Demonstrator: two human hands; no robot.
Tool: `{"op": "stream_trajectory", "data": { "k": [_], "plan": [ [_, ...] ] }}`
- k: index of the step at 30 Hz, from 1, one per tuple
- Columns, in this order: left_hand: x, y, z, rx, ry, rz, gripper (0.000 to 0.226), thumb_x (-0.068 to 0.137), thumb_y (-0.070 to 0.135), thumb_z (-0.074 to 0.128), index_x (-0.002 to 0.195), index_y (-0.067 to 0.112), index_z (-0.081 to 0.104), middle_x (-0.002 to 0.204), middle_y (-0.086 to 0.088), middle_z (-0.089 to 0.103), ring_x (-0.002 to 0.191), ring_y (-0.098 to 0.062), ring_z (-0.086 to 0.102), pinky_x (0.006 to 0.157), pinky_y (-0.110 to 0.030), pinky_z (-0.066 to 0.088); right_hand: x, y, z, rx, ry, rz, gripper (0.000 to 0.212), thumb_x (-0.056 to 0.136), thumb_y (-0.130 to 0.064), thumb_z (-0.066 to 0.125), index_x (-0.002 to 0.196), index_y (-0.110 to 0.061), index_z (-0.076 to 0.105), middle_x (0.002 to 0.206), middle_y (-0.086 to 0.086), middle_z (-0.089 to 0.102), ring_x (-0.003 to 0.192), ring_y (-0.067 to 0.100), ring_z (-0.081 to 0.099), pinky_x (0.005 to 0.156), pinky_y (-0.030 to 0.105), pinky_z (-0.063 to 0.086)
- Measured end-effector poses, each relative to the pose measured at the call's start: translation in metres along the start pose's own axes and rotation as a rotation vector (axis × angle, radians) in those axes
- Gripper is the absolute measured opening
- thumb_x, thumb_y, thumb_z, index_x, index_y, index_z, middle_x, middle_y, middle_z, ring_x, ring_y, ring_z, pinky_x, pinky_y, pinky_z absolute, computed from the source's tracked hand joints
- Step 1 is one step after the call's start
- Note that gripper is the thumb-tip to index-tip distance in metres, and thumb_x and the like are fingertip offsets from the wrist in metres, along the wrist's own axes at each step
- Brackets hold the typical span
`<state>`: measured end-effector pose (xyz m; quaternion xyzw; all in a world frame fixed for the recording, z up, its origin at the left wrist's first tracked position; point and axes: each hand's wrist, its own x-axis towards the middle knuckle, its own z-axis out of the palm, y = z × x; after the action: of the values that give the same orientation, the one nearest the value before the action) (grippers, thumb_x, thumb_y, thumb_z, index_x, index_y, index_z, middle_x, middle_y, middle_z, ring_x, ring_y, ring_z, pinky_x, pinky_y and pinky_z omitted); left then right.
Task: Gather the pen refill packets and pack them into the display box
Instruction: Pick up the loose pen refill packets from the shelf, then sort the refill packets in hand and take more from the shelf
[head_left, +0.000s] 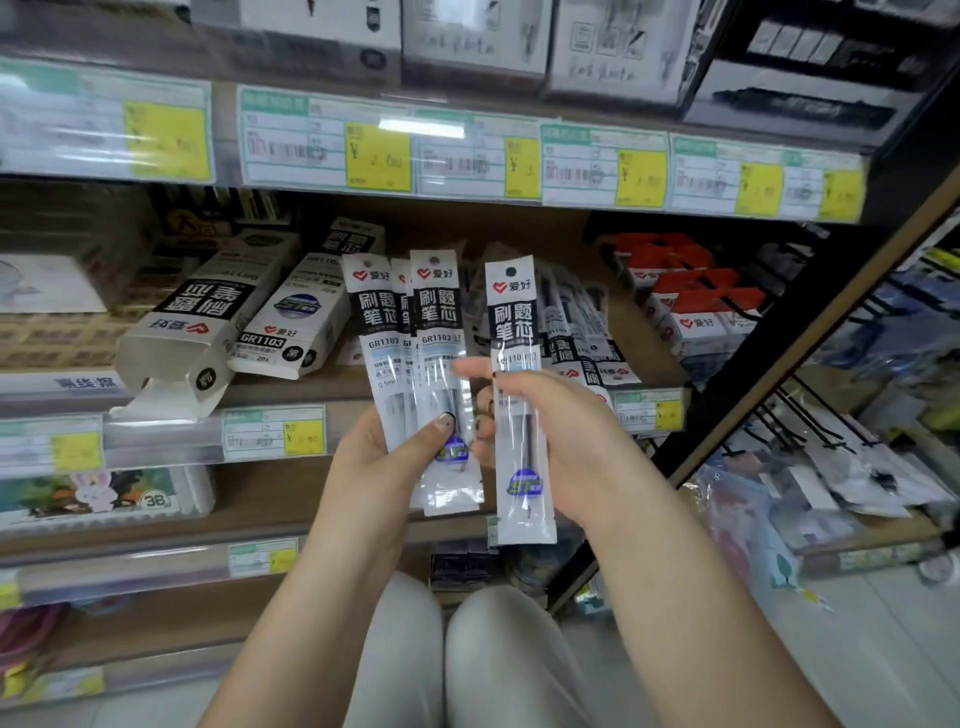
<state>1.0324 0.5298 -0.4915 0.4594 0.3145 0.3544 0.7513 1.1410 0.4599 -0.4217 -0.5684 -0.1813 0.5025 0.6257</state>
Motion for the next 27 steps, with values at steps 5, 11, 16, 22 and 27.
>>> {"op": "stream_trajectory", "data": {
  "k": [5, 11, 16, 22, 27],
  "plan": [
    [0.002, 0.005, -0.009, 0.053, 0.057, -0.018, 0.019, 0.086, 0.006, 0.062, 0.104, 0.011, 0.067, 0.095, -0.013, 0.074, 0.088, -0.032, 0.07, 0.081, -0.049, 0.055, 0.032, -0.036, 0.006, -0.154, 0.147, -0.057, 0.02, 0.094, -0.001, 0.043, 0.106, -0.002, 0.059, 0.067, 0.009, 0.05, 0.054, 0.016, 0.053, 0.049, 0.026, 0.055],
    [-0.001, 0.017, -0.023, 0.083, 0.066, -0.016, 0.02, 0.087, 0.004, 0.06, 0.105, 0.012, 0.065, 0.094, -0.014, 0.073, 0.087, -0.031, 0.071, 0.074, -0.042, 0.055, 0.122, -0.065, 0.0, -1.213, 0.332, -0.15, 0.021, 0.094, -0.007, 0.04, 0.112, -0.002, 0.051, 0.111, 0.021, 0.061, 0.094, 0.03, 0.061, 0.069, 0.03, 0.047],
    [-0.001, 0.029, -0.034, 0.09, 0.07, 0.014, 0.023, 0.089, 0.002, 0.058, 0.107, 0.015, 0.064, 0.096, -0.009, 0.074, 0.086, -0.027, 0.071, 0.068, -0.035, 0.055, 0.13, -0.049, 0.011, -1.718, 0.44, -0.36, 0.054, 0.096, -0.011, 0.043, 0.145, -0.01, 0.022, 0.134, 0.019, 0.047, 0.112, 0.033, 0.054, 0.072, 0.03, 0.039],
    [0.0, 0.036, -0.032, 0.053, 0.005, 0.009, 0.024, 0.087, 0.003, 0.06, 0.107, 0.014, 0.065, 0.09, -0.01, 0.074, 0.077, -0.023, 0.071, 0.061, -0.031, 0.054, 0.08, -0.026, 0.038, -0.666, 0.15, -0.343, 0.063, 0.083, -0.062, 0.052, 0.133, -0.024, 0.048, 0.128, 0.005, 0.059, 0.113, 0.026, 0.058, 0.096, 0.039, 0.045],
    [-0.005, 0.041, -0.027, 0.103, -0.133, -0.067, 0.017, 0.083, 0.003, 0.065, 0.091, 0.016, 0.071, 0.086, -0.012, 0.074, 0.073, -0.023, 0.071, 0.059, -0.029, 0.054, 0.048, 0.005, 0.05, -0.037, -0.326, 0.065, 0.03, 0.082, -0.024, 0.062, 0.105, -0.005, 0.066, 0.101, 0.014, 0.071, 0.093, 0.023, 0.068, 0.084, 0.04, 0.055]
  ]
}}
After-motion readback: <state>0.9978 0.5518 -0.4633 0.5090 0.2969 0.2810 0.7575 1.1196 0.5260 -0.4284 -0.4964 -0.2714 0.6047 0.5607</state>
